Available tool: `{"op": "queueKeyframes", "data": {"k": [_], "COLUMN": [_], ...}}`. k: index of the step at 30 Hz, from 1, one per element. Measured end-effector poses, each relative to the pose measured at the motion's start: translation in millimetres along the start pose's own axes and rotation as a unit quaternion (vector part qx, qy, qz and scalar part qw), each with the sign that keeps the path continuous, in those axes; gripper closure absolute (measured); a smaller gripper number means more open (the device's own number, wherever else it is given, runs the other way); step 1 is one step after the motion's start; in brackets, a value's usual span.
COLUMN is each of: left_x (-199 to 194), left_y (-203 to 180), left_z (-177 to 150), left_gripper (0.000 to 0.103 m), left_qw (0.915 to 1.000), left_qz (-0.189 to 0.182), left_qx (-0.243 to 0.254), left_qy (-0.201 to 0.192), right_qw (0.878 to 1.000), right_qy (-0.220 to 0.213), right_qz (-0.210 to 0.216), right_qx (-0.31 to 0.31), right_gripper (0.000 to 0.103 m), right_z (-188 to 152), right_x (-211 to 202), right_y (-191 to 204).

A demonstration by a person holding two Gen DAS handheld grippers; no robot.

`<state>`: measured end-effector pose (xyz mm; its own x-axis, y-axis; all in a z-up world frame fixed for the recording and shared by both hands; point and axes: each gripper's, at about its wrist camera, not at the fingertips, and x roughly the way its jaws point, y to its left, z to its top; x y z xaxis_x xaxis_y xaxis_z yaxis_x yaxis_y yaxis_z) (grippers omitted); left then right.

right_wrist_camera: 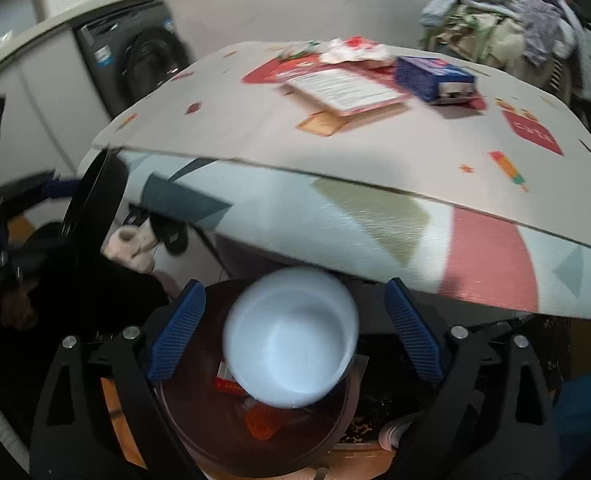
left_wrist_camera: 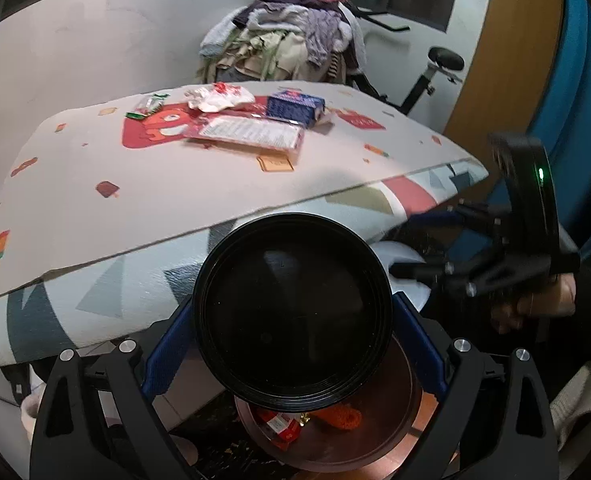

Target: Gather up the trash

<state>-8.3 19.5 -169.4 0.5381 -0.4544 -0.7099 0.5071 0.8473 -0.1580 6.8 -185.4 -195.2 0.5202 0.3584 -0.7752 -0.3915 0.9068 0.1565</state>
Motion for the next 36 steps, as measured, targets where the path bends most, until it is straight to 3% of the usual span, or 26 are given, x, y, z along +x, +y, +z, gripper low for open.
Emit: {"op": "queueKeyframes", "data": {"k": [10,25,36], "left_x": [15.5,23.1,24.6], "left_y": [-9.0,-18.6,-16.5], "left_z": [-5.2,-7.0,-6.6], "left_gripper": [0.011,0.011,0.007], "left_qw": [0.9995,0.9983,0.9986], "left_qz": [-0.010,-0.024,-0.014], "left_qx": [0.018,0.037,0.032], "left_qy": [0.025,0.038,0.041], "right_qw": [0.999,0.999,0.999], "right_qy": [-0.015,-0.012,-0.009], "right_qz": [-0.022,-0.023,-0.023], "right_qx": [0.038,0.039,0.038], "right_gripper": [0.010,0.009,0.009], "right_z": [1.5,1.7,-0.2], "right_x": [-3.7,-1.3,2.5], "right_y": [-15.5,-16.4,-16.0]}}
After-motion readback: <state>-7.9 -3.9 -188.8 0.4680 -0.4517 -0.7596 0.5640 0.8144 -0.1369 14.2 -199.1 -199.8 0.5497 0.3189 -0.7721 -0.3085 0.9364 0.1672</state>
